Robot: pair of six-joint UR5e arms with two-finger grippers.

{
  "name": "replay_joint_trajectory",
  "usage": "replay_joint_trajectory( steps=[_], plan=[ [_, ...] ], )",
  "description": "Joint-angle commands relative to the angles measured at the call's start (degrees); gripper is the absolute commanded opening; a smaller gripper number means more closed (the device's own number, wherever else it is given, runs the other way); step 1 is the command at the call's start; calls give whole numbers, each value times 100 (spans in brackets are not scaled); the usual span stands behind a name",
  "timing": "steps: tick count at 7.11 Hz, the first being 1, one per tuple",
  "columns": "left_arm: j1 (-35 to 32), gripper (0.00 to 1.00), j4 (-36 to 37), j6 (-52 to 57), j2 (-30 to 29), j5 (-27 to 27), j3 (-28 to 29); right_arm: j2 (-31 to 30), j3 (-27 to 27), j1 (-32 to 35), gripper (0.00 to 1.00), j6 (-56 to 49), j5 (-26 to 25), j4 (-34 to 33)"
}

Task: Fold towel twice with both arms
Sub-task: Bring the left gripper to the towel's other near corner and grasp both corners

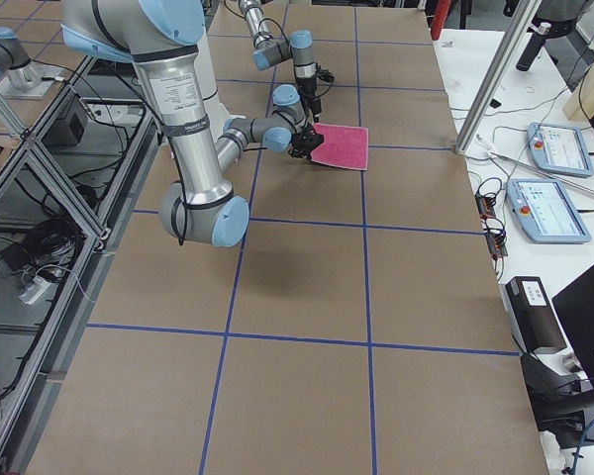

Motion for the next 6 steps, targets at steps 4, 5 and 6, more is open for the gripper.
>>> replay_joint_trajectory(
  steps=[4,5,6],
  plan=[
    [11,63,1,-10,-7,212,26,-46,73,25,0,-10,10,-9],
    [11,63,-8,-10,-16,221,44,-46,73,25,0,-10,18,-9],
    [11,63,1,-10,-16,221,52,-46,73,25,0,-1,10,0]
  ],
)
